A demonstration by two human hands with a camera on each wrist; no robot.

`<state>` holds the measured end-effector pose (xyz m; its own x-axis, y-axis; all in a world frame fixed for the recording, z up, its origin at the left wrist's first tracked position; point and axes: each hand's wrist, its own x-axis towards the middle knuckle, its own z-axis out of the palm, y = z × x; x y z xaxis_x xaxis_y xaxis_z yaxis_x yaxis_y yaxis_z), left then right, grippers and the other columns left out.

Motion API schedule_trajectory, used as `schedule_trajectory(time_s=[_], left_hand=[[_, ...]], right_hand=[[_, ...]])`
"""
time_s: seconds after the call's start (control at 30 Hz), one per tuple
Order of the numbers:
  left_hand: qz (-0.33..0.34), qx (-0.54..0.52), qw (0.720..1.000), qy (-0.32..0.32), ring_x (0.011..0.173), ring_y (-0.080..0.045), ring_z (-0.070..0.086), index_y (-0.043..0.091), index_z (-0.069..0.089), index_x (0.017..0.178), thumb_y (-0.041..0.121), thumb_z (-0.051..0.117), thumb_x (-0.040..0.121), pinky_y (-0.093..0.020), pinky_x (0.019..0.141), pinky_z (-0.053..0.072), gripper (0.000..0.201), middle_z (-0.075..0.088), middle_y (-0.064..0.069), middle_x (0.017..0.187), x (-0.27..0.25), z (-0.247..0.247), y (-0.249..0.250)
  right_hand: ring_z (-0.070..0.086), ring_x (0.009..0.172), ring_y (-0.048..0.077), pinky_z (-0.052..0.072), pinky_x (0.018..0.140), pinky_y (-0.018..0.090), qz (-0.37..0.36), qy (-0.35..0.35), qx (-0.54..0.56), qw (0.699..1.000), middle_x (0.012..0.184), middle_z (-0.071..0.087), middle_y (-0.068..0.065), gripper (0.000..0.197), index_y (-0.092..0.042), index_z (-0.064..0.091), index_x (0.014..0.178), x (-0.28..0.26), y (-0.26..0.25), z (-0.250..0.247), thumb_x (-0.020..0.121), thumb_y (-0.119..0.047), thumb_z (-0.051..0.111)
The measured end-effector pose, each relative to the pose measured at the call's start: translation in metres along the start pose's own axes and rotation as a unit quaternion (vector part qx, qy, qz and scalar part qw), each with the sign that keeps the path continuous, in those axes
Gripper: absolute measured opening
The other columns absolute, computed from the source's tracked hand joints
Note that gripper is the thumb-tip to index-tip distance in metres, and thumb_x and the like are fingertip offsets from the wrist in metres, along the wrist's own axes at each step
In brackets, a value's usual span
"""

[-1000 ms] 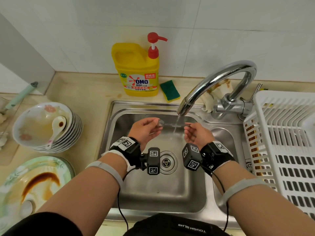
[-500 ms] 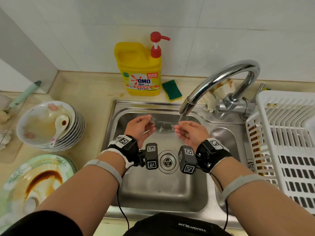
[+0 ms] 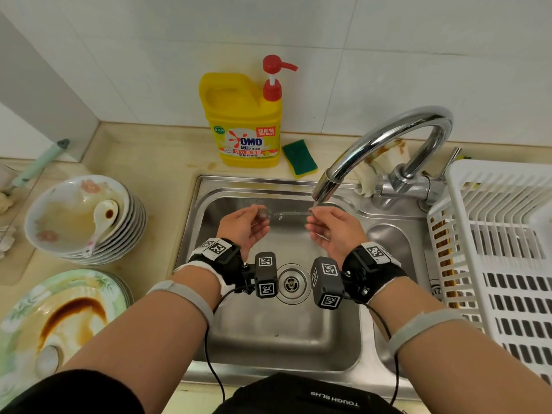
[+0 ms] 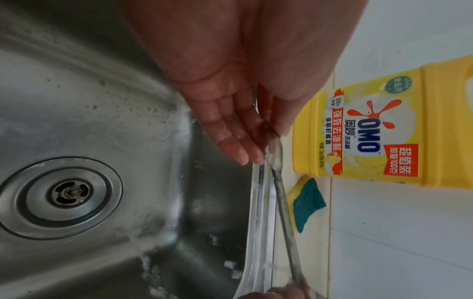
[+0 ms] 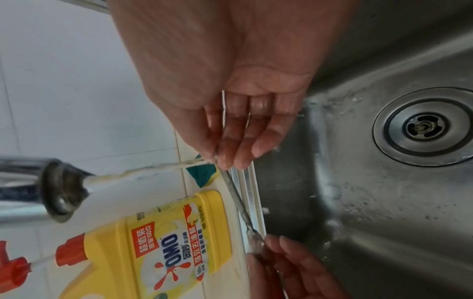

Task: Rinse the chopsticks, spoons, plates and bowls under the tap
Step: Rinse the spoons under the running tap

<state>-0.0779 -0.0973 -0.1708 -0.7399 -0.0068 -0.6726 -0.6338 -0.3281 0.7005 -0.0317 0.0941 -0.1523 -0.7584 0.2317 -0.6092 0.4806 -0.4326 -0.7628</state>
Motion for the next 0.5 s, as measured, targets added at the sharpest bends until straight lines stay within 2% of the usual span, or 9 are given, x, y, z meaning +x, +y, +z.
schedule_trajectory(time_s=[0.13,0.3,0.5], left_hand=[[0.007,0.003,0.999,-0.036,0.077,-0.020,0.075,0.002,0.067,0.112,0.012,0.063,0.100,-0.028,0.071,0.063,0.016,0.074,-0.014,0.089,-0.001,0.008,-0.007],[0.000,0.003,0.995,-0.099,0.085,-0.022,0.076,-0.003,0.066,0.118,0.005,0.054,0.103,-0.028,0.076,0.063,0.021,0.077,-0.016,0.090,-0.004,0.024,-0.012],[-0.014,0.026,0.987,-0.159,0.093,-0.026,0.076,-0.003,0.064,0.124,0.001,0.056,0.101,-0.031,0.082,0.063,0.025,0.073,-0.022,0.112,-0.011,0.040,-0.012]], right_hand=[[0.065,0.065,0.015,0.054,0.063,0.025,-0.024,0.033,0.032,0.999,0.073,0.071,0.004,0.012,-0.013,0.072,0.087,-0.003,-0.008,-0.010,0.097,-0.013,0.067],[0.061,0.061,0.013,0.052,0.062,0.024,-0.049,0.066,0.066,0.994,0.071,0.067,0.003,0.010,-0.012,0.072,0.090,-0.005,-0.018,-0.027,0.098,-0.016,0.066],[0.060,0.060,0.012,0.050,0.054,0.022,-0.044,0.100,0.086,0.990,0.067,0.065,0.000,0.012,-0.013,0.069,0.089,0.000,-0.022,-0.046,0.099,-0.018,0.064]])
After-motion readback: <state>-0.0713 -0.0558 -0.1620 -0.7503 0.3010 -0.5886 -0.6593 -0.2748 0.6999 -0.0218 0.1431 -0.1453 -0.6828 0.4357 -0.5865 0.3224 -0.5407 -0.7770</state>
